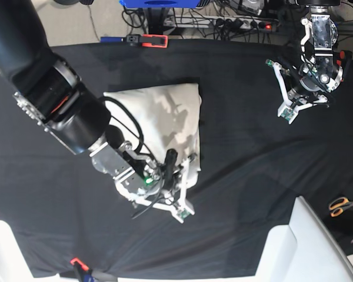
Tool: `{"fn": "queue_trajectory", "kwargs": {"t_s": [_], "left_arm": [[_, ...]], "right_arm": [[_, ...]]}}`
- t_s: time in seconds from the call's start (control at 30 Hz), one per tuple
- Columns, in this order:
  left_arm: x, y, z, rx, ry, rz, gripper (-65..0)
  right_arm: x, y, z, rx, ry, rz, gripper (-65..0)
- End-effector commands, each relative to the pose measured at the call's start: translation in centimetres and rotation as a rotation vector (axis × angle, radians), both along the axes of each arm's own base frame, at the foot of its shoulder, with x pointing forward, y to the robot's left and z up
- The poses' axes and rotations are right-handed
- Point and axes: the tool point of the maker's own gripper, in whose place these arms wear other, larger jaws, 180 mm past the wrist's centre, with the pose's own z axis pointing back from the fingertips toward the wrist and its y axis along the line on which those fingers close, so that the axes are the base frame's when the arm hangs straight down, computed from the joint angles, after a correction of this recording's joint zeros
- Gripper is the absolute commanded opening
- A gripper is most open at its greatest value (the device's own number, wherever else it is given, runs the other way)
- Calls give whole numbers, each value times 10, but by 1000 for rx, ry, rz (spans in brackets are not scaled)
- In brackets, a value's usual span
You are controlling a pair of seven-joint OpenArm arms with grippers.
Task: Fold the T-shirt properly
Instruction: 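Tuck and press the shirt corner flat with the right gripper, then release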
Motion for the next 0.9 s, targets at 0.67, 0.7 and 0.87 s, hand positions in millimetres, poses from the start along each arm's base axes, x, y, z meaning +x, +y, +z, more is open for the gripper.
{"fn": "queue_trajectory", "kwargs": {"t_s": [0.67,0.7,0.87], "left_arm": [[8,5,8,13,-30,-2,-650],[8,5,8,13,-30,-2,-650],[8,6,8,16,-29,-2,-650]], "right_arm": [[35,7,43,102,-89,-52,-447],[42,3,49,127,-91,-87,-437],[61,-32,83,194,-104,-192,-434]]}}
